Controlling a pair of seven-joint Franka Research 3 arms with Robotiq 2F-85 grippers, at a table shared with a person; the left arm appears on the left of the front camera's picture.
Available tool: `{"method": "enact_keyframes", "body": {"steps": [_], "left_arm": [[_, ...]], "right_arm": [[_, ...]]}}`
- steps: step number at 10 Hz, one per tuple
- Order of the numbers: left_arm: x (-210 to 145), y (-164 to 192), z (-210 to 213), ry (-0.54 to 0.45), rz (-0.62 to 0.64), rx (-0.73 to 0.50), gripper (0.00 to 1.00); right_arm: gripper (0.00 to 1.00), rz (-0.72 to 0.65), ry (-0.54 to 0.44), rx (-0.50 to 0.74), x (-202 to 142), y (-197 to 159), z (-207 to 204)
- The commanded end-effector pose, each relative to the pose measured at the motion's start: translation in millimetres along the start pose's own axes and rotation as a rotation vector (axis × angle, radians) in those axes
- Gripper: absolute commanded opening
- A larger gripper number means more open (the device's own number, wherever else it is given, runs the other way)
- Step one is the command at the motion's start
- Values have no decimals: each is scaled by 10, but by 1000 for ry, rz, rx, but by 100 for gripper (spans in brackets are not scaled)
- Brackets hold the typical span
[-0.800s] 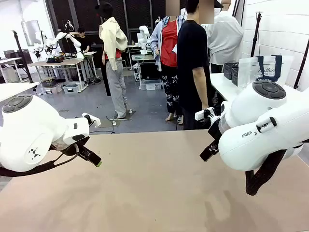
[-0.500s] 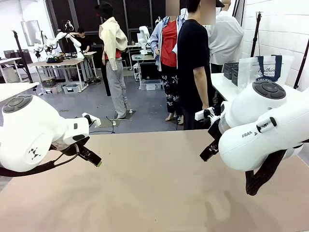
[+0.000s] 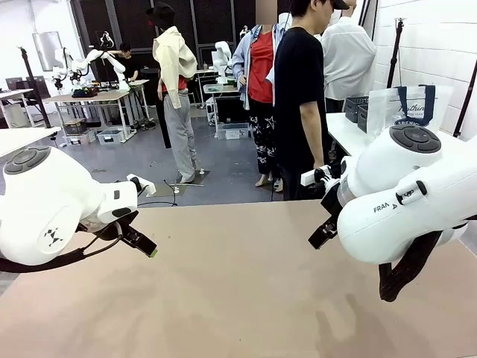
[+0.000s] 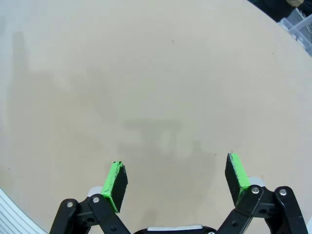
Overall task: Transfer purchased items from the store into the shopping bag.
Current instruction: Open the Reusable shopping bag in the center of the table.
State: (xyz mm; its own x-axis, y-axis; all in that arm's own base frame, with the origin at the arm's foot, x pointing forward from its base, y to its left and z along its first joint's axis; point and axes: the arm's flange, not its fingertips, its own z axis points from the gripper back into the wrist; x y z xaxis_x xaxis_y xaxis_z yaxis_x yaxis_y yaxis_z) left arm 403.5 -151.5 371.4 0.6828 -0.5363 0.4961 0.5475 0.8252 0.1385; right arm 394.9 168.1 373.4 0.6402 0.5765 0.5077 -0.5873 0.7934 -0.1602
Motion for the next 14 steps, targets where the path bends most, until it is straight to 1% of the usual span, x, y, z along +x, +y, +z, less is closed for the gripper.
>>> {"method": "enact_keyframes", "body": {"steps": [1, 14], "left_arm": [[-2, 6, 0, 0, 1, 0, 100], [-2, 6, 0, 0, 1, 0, 100]], "right_arm": [[100, 0, 0, 0, 0, -1, 0], [100, 0, 0, 0, 0, -1, 0]]}}
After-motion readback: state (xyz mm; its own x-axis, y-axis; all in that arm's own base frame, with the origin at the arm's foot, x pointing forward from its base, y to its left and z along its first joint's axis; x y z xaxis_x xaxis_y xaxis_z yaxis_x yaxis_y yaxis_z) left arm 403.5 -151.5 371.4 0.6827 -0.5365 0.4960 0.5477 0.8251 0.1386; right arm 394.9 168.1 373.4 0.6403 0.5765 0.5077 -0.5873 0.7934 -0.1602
